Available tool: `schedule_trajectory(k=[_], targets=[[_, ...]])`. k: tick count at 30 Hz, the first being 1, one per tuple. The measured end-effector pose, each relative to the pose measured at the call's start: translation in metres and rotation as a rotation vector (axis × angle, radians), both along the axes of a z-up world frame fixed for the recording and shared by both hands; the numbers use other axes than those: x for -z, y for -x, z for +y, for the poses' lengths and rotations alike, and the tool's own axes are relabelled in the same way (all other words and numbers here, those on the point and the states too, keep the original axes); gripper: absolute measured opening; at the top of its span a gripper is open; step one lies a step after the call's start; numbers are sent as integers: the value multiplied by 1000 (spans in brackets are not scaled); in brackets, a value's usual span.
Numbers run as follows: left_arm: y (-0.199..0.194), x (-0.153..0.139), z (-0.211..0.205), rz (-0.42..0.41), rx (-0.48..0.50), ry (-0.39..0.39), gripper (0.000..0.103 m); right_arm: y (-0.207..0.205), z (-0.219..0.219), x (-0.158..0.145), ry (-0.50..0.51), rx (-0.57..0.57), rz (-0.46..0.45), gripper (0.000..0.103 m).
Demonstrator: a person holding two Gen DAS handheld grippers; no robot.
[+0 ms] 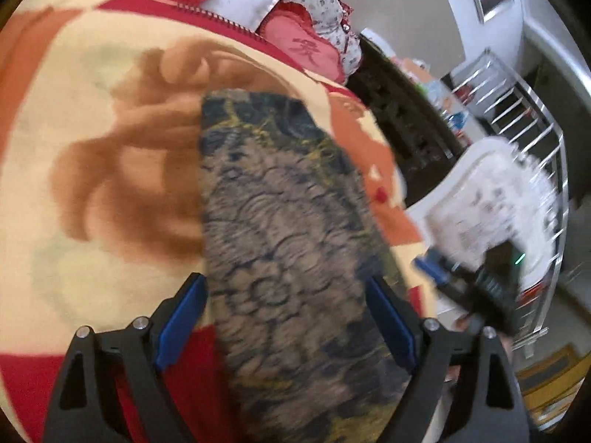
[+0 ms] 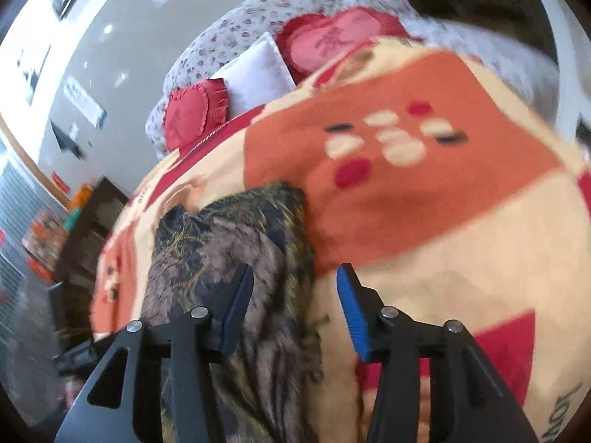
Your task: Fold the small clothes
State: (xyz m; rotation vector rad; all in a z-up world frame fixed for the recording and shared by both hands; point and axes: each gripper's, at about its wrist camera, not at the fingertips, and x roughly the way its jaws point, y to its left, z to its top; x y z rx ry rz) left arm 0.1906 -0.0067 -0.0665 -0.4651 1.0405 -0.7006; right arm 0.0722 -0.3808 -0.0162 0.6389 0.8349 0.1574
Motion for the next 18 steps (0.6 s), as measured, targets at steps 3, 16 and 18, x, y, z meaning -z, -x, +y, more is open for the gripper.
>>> schedule_trajectory(k=[3,16,18], targets=[[-7,4,1,50,-2,61,89,7,-10,20,-137,16,1,58],[-17,10,7,89,-152,-18,32,-25,23,65,-296,-160,29,61],[-12,5,6,73,-164,-42,26,-30,29,64,-278,-200,46,53]])
